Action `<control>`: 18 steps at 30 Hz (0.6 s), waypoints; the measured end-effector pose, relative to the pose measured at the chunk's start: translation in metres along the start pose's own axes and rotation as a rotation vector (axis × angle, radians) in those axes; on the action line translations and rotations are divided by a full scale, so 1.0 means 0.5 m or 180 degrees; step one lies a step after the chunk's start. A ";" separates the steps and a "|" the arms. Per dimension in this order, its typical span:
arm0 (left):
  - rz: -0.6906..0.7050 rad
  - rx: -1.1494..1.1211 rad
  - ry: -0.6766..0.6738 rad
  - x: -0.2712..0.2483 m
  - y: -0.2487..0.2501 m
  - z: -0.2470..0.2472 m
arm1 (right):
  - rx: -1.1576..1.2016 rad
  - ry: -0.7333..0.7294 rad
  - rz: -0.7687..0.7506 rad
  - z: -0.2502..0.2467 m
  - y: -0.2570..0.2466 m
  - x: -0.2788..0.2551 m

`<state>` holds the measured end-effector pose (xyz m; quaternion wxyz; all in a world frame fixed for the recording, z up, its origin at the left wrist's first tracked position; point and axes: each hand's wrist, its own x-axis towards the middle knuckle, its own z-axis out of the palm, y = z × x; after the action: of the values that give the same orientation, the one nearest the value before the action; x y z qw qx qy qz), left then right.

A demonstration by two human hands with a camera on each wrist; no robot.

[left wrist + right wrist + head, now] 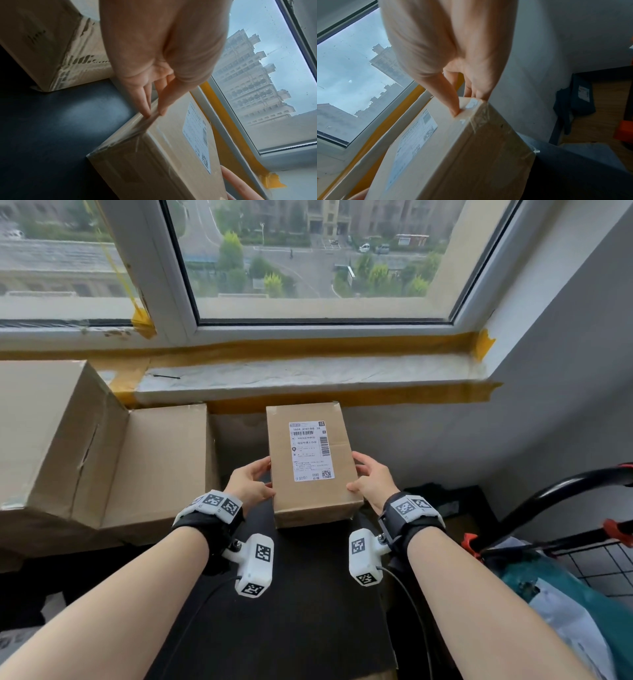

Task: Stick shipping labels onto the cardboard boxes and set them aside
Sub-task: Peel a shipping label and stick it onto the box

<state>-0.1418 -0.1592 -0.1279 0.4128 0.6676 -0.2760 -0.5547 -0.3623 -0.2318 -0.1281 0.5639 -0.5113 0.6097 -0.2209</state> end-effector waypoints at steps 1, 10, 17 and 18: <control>0.0014 0.0050 0.0007 0.002 0.001 0.002 | -0.0007 0.0002 -0.0015 -0.002 -0.001 0.003; 0.0357 0.1863 0.0314 -0.013 0.009 0.006 | -0.1012 0.0100 -0.0332 -0.009 -0.019 -0.012; 0.0674 0.4174 0.0120 -0.127 0.012 -0.010 | -0.2752 0.0156 -0.0722 0.021 -0.044 -0.100; 0.0728 0.4343 0.0139 -0.139 0.004 -0.020 | -0.2882 0.0109 -0.0797 0.032 -0.044 -0.117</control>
<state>-0.1483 -0.1004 -0.0898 -0.0380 0.7557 -0.6235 -0.1965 -0.3487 -0.1841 -0.0868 0.2431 -0.7718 0.5876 -0.0074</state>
